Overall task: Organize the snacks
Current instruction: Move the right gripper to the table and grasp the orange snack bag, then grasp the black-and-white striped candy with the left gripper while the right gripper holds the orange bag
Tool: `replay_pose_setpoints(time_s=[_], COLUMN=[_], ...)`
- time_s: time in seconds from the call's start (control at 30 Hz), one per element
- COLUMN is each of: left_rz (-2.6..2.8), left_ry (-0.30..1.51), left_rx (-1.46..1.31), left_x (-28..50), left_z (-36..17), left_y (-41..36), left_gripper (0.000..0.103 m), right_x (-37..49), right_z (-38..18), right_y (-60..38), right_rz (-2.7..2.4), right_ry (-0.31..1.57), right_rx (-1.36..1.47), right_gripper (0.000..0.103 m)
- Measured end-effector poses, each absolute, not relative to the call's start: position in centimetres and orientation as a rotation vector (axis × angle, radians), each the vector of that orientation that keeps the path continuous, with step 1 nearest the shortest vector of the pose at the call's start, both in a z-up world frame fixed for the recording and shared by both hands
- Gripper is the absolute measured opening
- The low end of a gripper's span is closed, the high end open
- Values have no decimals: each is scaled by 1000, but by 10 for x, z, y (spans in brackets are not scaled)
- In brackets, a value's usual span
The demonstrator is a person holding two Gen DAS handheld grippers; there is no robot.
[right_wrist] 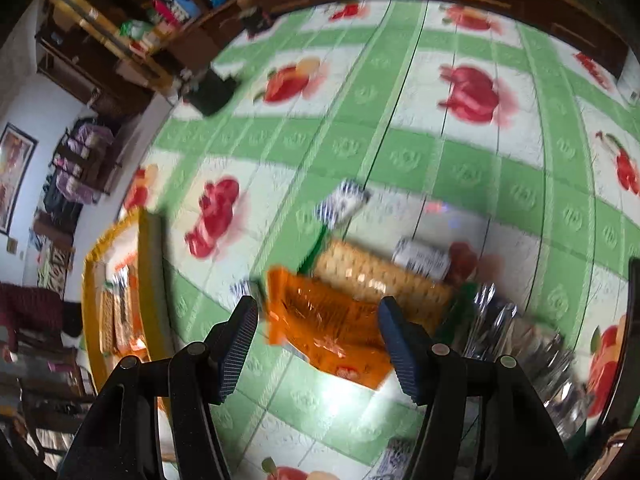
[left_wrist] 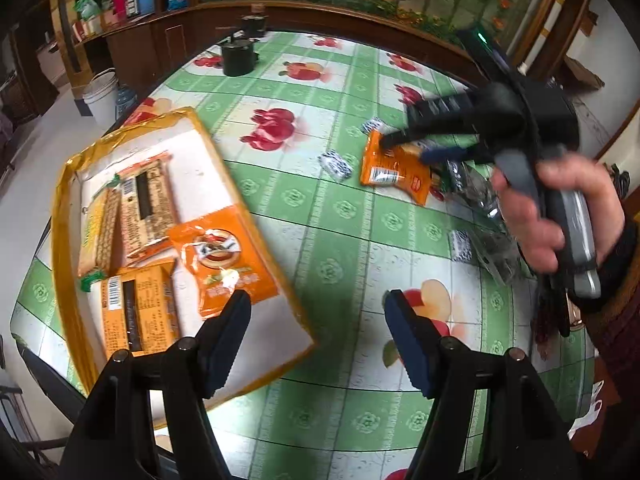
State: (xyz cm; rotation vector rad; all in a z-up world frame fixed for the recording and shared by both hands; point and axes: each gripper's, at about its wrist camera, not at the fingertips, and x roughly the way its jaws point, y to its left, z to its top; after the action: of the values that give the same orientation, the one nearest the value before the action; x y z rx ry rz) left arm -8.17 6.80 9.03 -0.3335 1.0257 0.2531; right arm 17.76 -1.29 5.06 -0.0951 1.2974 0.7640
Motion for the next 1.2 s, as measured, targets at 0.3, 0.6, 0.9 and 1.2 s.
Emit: replay_pose_setpoints(time_s=[0.3, 0.6, 0.9, 1.2], left_rz=[262, 251, 232, 195], left_ry=[1015, 1006, 1007, 1071], left_rx=[-403, -417, -438, -475], left_x=[-74, -60, -37, 17], left_z=[92, 97, 97, 78], left_y=[90, 99, 109, 109], left_gripper=[69, 69, 69, 69], right_x=[137, 112, 85, 56], right_z=[46, 33, 24, 25], right_y=[-20, 8, -7, -81], right_rz=[834, 882, 823, 702], right_ry=[1284, 1281, 1239, 1290], right_rx=[-202, -370, -418, -262], right_gripper=[67, 67, 50, 50])
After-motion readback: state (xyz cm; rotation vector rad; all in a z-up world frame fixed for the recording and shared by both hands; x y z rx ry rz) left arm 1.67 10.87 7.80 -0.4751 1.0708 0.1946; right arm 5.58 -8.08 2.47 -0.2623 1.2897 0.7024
